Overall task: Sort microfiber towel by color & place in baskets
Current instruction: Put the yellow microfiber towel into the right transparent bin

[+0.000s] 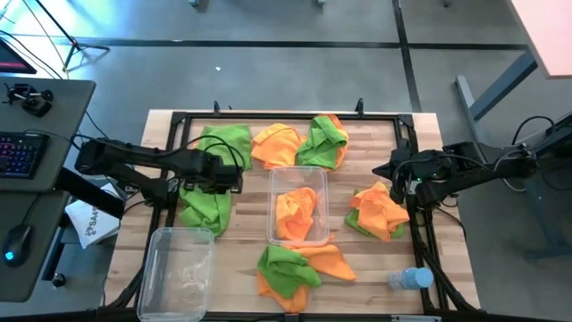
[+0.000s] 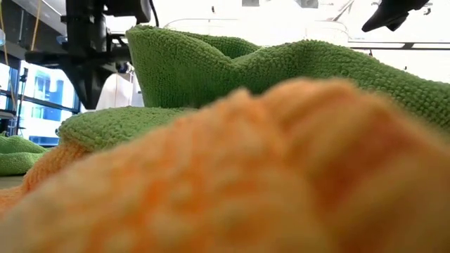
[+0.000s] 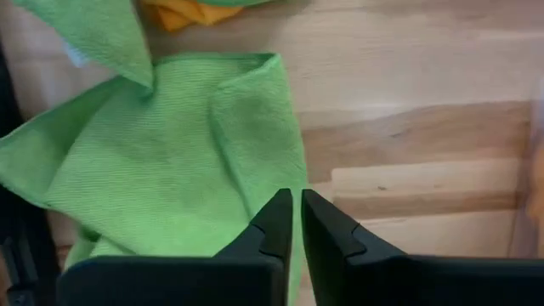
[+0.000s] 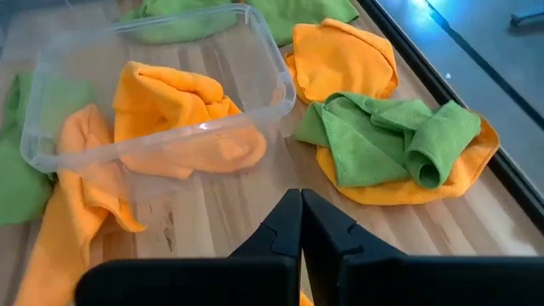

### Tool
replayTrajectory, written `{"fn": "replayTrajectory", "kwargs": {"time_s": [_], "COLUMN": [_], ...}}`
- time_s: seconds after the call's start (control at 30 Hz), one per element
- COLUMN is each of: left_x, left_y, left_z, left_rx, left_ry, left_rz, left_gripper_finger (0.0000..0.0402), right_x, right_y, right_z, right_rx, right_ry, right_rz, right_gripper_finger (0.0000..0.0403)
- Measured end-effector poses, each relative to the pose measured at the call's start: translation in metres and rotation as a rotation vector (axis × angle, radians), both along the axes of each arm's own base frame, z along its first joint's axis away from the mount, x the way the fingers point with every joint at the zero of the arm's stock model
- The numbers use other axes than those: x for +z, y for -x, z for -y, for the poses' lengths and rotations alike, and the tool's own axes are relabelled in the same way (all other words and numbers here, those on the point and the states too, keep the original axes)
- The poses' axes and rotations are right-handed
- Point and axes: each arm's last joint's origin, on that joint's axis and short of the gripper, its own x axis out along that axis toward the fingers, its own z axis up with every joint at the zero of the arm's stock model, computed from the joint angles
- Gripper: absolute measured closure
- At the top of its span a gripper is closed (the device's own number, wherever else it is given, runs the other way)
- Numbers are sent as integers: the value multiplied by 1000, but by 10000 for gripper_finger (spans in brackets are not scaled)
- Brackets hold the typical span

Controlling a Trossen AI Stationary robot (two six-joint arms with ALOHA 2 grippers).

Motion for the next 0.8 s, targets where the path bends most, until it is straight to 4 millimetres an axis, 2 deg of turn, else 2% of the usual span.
{"fn": "replayTrajectory", "kwargs": {"time_s": [0.33, 0.53, 0.8], "left_x": [-27, -45, -68], "left_y": [7, 8, 17], "left_z": [-10, -15, -17], "left_rx": [96, 124, 142], "left_ry": [0, -4, 39], "left_rz": [-10, 15, -44], "left_gripper_finger": [305, 300, 300], "right_x": [0, 0, 0], "right_y": [0, 0, 0], "right_z": [0, 0, 0], "right_rx": [4, 14, 16], "right_ry": [6, 17, 15], "right_rz": [-2, -6, -6], "right_gripper_finger": [403, 403, 403]}}
